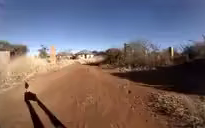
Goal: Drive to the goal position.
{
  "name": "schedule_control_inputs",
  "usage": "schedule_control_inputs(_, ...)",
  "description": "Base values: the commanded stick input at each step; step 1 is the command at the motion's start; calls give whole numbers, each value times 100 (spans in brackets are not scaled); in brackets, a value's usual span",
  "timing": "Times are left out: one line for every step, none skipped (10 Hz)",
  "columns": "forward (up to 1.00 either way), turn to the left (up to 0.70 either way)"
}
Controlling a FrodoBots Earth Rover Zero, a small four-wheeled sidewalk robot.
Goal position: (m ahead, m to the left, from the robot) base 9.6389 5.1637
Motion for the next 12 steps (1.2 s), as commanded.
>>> schedule_control_inputs(50, -42)
schedule_control_inputs(50, -29)
schedule_control_inputs(50, -17)
schedule_control_inputs(50, -4)
schedule_control_inputs(50, 0)
schedule_control_inputs(50, 0)
schedule_control_inputs(50, 0)
schedule_control_inputs(50, 0)
schedule_control_inputs(50, 4)
schedule_control_inputs(50, 9)
schedule_control_inputs(50, 14)
schedule_control_inputs(50, 19)
